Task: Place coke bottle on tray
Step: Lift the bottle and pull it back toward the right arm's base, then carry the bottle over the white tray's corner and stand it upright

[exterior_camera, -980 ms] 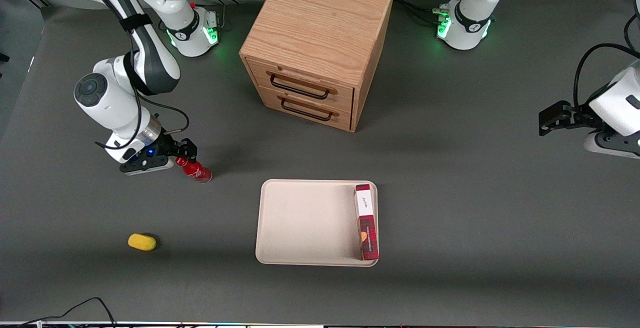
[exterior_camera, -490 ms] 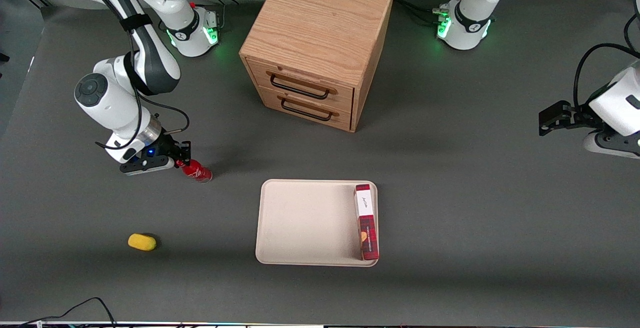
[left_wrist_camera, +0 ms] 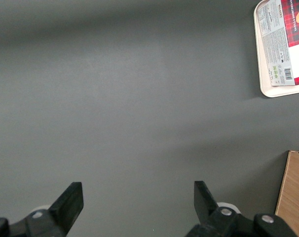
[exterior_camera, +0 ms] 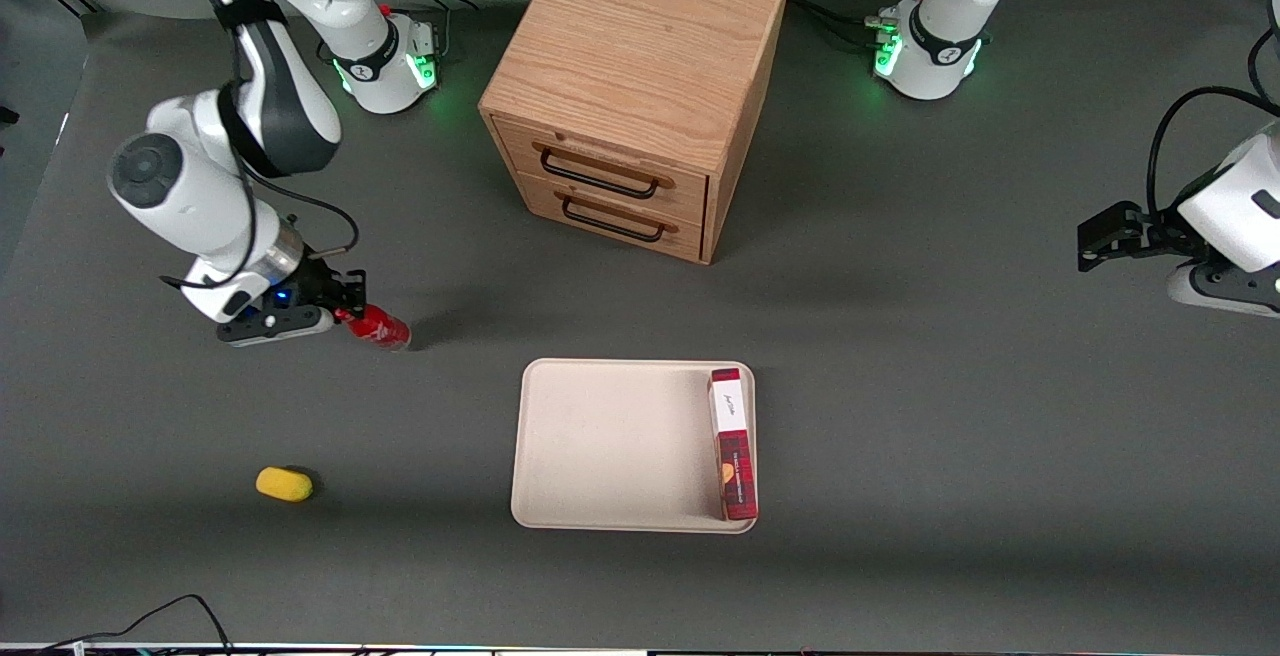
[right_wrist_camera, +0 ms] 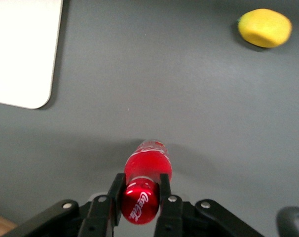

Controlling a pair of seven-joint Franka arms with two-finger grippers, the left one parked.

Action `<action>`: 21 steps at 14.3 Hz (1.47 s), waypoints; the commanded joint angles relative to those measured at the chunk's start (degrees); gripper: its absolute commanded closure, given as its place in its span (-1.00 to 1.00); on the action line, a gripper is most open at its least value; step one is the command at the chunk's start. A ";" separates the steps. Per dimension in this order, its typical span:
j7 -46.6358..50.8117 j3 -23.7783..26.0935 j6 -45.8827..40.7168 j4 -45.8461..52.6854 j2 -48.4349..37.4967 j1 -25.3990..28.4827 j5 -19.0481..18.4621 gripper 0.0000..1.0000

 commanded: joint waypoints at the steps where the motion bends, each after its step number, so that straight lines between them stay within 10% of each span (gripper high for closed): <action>1: 0.50 -0.02 -16.53 12.24 -1.79 -0.31 -0.17 0.94; 7: 0.50 -0.11 -36.02 29.59 -1.35 -0.31 -0.08 1.00; 21: 1.47 0.33 -20.91 57.80 30.17 17.34 -6.66 1.00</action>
